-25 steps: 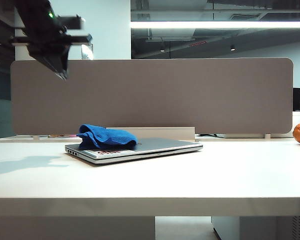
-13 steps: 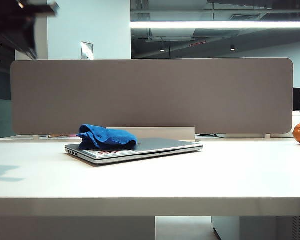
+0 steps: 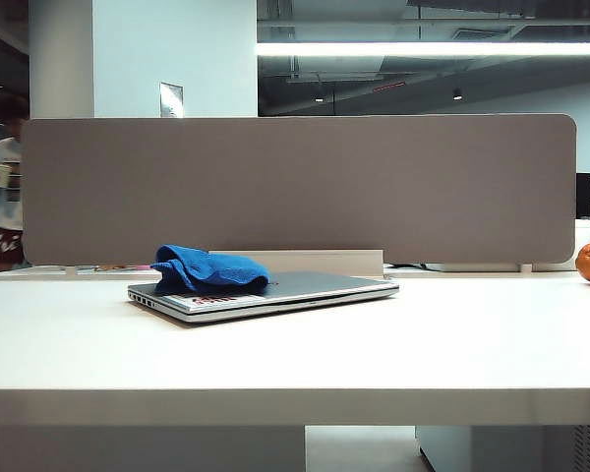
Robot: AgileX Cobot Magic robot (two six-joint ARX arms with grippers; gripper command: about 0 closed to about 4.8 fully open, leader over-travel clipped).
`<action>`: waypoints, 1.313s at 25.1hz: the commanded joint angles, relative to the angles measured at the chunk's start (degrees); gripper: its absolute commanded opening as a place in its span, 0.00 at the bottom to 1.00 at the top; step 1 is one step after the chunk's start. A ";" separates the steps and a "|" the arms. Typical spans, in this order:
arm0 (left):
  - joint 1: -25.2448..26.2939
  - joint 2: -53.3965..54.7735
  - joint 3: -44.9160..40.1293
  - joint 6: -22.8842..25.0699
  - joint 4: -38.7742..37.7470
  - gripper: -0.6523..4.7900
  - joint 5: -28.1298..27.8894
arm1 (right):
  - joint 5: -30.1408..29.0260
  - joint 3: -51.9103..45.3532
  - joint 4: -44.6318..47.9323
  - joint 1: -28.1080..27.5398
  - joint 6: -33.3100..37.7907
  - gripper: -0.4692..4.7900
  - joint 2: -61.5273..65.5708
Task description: Pick up the blue rag and put it over the laptop.
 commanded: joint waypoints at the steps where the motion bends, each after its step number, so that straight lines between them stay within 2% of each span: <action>1: -0.04 -3.72 -2.16 -0.39 -0.81 0.11 -0.15 | 0.17 -0.31 0.68 0.04 -0.33 0.09 -0.13; 4: -0.04 -7.37 -4.96 -0.39 -1.81 0.11 -0.15 | 0.00 -0.31 0.66 0.07 -0.33 0.09 -0.13; 8: -0.04 -18.45 -13.14 -0.83 -2.51 0.11 -0.11 | 0.00 -0.31 0.66 0.04 -0.33 0.09 -0.13; 18: -0.04 -34.47 -21.14 -3.96 -3.37 0.11 0.20 | 0.00 -0.31 0.63 0.04 -0.33 0.09 -0.13; 25: -0.04 -36.79 -22.05 -4.02 -3.41 0.11 3.32 | 0.00 -0.31 0.66 0.04 -0.33 0.09 -0.13; 33: -0.04 -36.79 -22.05 -2.84 -2.97 0.11 3.21 | 0.00 -0.31 0.66 0.04 -0.33 0.09 -0.13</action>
